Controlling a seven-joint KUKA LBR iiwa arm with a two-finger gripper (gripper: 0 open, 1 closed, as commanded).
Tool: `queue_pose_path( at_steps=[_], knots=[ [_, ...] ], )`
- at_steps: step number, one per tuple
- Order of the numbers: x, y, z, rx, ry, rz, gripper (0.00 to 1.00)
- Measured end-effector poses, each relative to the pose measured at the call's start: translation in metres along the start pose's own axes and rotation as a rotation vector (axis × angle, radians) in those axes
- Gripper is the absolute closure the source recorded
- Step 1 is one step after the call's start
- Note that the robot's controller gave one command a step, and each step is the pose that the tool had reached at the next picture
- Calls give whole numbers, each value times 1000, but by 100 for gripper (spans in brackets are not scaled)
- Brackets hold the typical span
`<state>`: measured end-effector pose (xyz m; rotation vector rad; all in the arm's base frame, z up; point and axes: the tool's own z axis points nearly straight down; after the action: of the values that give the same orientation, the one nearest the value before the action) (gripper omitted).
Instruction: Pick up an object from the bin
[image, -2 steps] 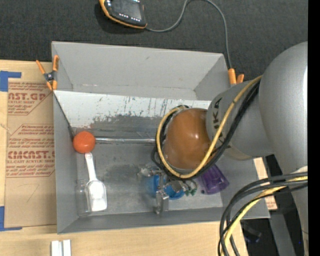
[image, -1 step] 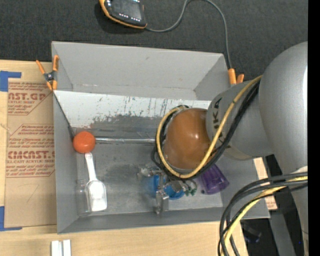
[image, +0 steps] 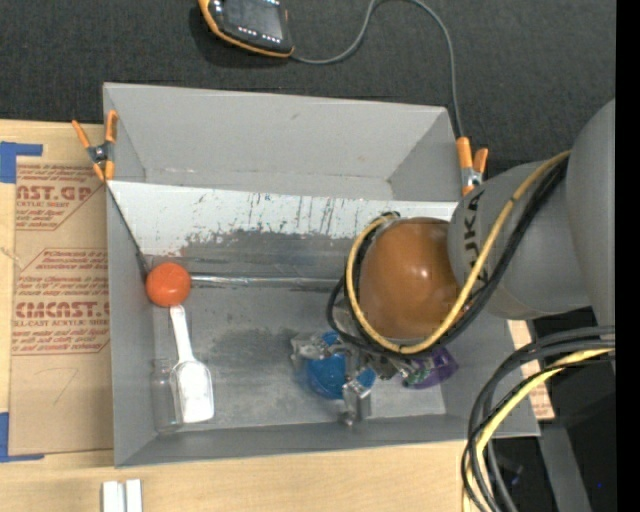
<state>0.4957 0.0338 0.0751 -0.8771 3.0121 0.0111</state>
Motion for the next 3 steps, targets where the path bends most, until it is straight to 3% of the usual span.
queue_pose_path(
  at_steps=[1,2,3],
  knots=[
    [16,-17,2,4,-2,-207,100],
    [11,-6,3,6,-4,-253,100],
    [16,-14,3,8,-15,-222,100]
  ],
)
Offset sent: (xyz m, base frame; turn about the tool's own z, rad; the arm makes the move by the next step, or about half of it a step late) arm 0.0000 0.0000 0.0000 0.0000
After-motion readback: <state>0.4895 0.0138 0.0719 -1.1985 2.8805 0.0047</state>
